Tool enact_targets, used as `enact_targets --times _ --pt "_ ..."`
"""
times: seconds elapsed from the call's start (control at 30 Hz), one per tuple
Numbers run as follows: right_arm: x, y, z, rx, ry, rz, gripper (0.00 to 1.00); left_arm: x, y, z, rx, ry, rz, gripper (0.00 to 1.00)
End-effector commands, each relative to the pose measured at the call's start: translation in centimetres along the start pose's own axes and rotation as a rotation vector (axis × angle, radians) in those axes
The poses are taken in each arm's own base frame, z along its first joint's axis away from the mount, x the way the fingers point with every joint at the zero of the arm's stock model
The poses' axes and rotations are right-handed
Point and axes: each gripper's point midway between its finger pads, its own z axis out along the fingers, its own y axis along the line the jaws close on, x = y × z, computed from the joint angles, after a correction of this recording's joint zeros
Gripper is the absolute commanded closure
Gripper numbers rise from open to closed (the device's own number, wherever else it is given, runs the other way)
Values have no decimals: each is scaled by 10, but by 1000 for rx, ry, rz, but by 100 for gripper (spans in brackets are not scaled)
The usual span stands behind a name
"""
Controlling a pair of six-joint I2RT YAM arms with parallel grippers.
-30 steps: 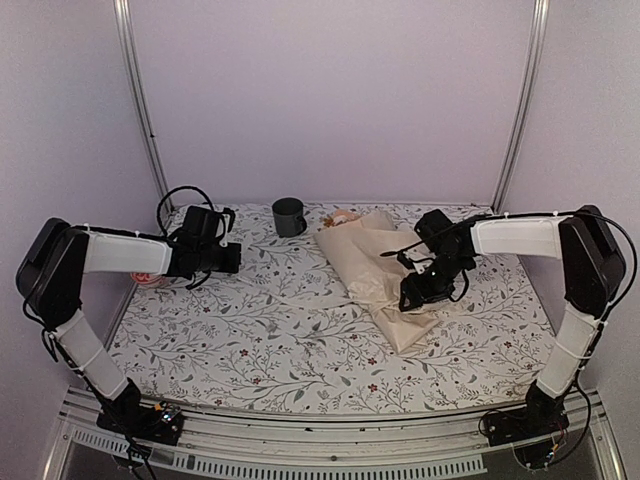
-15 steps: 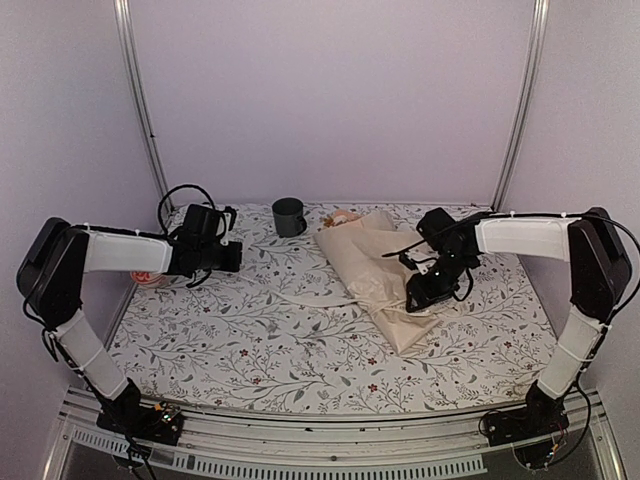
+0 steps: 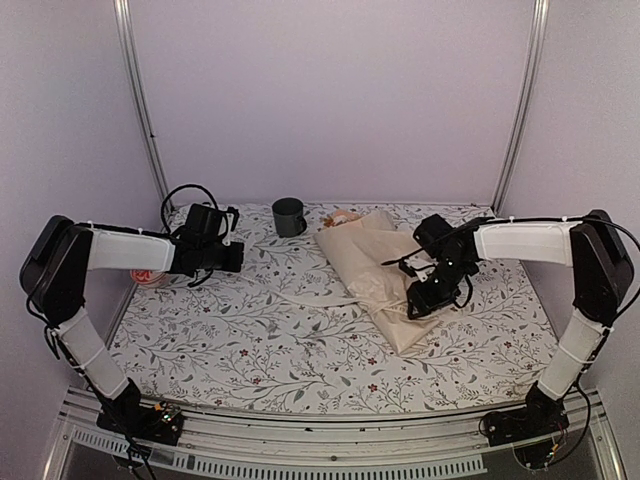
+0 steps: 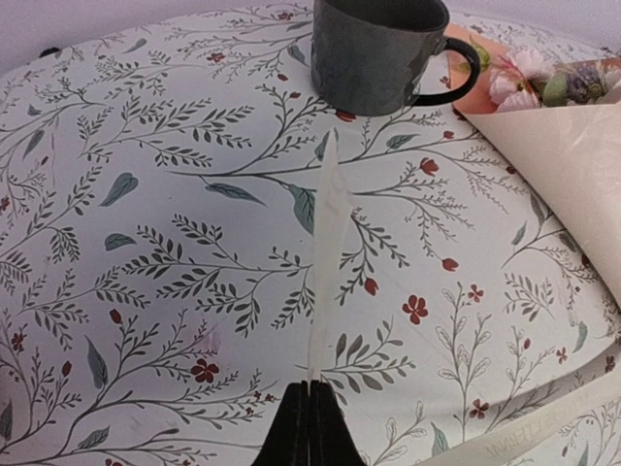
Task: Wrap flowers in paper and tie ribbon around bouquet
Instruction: Tie the ribbon around the folded bouquet.
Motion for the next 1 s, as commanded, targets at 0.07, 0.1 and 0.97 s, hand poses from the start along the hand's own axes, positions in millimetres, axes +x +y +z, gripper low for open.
enact_targets --times 0.07,0.1,0.97 --pt "-4 -5 11 32 5 -20 61 -3 -8 2 19 2 17 100" --pt "-3 -4 12 29 9 -23 66 -3 -8 2 20 2 19 100" --pt "-118 -57 -132 -162 -513 138 100 -29 9 8 -8 -27 -38 100"
